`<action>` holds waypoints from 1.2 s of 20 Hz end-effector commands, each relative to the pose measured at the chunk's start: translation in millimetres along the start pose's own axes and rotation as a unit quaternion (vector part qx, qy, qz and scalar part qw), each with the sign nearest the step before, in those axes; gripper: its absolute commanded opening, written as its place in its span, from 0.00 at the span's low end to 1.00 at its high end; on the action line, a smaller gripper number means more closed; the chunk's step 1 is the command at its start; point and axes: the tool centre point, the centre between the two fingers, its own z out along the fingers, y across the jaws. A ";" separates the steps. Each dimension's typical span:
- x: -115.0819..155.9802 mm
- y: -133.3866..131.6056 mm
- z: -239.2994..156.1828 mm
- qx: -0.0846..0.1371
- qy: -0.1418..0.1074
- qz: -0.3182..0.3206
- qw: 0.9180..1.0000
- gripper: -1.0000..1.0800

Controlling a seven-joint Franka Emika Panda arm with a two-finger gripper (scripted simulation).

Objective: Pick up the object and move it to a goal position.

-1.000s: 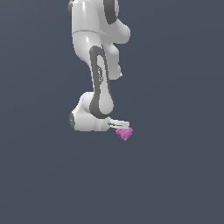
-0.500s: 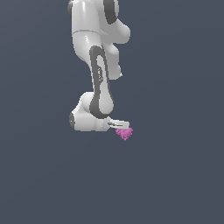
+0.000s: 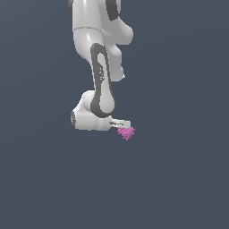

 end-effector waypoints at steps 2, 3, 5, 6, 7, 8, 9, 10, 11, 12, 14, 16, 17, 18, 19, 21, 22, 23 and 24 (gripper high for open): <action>-12.5 8.4 -1.7 0.000 0.000 0.000 1.000 0.00; -16.9 11.3 -2.2 0.000 0.000 0.000 1.000 0.00; -27.0 18.0 -3.2 0.000 0.000 0.000 1.000 0.00; -32.7 21.7 -3.8 0.000 0.000 0.000 1.000 0.00; -38.8 25.9 -4.8 0.001 0.000 0.000 1.000 0.00; -44.9 29.9 -5.5 0.001 0.000 0.000 1.000 0.00; -50.8 33.8 -6.2 0.001 0.000 0.000 1.000 0.00; -56.5 37.5 -6.8 0.001 0.000 0.000 1.000 0.00; -61.9 41.1 -7.5 0.001 0.000 0.000 1.000 0.00; -67.0 44.5 -8.1 0.001 0.000 0.000 1.000 0.00; -76.4 50.7 -9.4 0.001 0.000 0.000 1.000 0.00; -84.6 56.2 -10.7 0.001 0.000 0.000 1.000 0.00; -88.2 58.6 -11.2 0.001 0.000 0.000 1.000 0.00; -91.5 60.8 -11.7 0.001 0.000 0.000 1.000 0.00; -94.4 62.8 -12.1 0.001 0.000 0.000 1.000 0.00; -99.1 66.0 -12.9 0.001 0.000 0.000 1.000 0.00; -100.9 67.2 -13.2 0.001 0.000 0.000 1.000 0.00; -102.3 68.2 -13.5 0.001 0.000 0.000 1.000 0.00; -103.5 68.7 -13.6 0.001 0.000 -0.001 1.000 0.00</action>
